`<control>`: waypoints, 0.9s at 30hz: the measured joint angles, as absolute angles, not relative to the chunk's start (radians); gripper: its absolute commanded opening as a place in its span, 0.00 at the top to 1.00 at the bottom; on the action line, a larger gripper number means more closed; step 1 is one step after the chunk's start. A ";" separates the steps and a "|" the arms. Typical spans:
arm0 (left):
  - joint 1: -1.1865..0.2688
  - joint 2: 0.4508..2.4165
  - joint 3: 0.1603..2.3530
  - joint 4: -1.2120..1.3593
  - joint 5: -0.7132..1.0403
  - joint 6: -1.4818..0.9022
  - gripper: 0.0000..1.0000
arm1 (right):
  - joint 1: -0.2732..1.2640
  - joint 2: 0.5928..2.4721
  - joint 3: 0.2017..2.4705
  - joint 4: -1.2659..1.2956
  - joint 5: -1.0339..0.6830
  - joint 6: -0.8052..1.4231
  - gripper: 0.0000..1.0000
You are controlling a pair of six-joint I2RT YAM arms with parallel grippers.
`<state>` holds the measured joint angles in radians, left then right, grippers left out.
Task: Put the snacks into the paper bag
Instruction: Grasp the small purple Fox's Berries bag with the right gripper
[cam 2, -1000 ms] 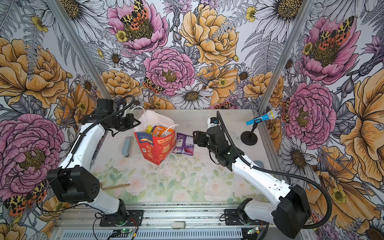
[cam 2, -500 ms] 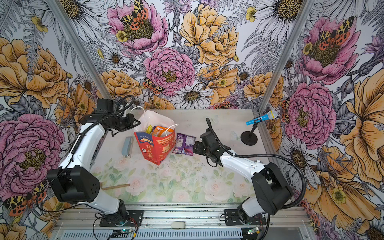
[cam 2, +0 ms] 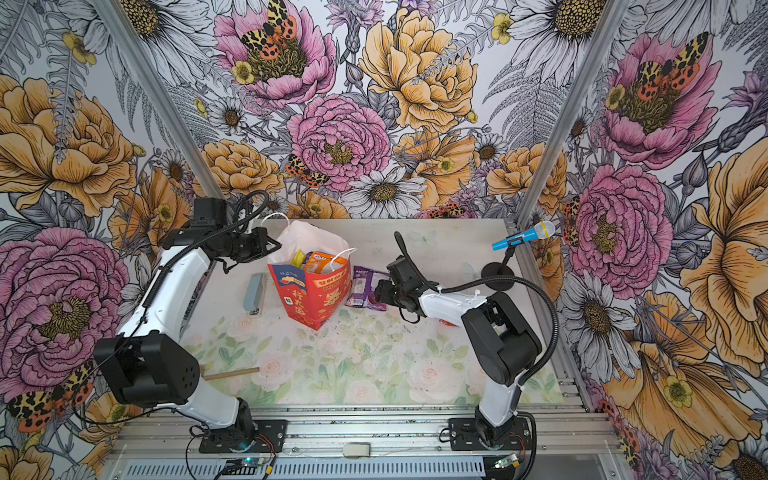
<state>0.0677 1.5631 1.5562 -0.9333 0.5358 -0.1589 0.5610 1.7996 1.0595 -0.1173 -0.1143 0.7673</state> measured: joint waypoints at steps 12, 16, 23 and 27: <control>0.068 1.563 1.556 -0.934 0.536 -0.159 1.00 | 0.548 1.919 1.123 -0.057 -0.149 0.795 0.34; 0.068 1.563 1.556 -0.933 0.536 -0.159 1.00 | 0.548 1.943 1.126 -0.043 -0.155 0.797 0.35; 0.068 1.563 1.556 -0.933 0.536 -0.159 1.00 | 0.548 1.973 1.140 0.007 -0.193 0.809 0.37; 0.068 1.563 1.556 -0.933 0.536 -0.159 1.00 | 0.542 2.001 1.150 0.065 -0.241 0.830 0.43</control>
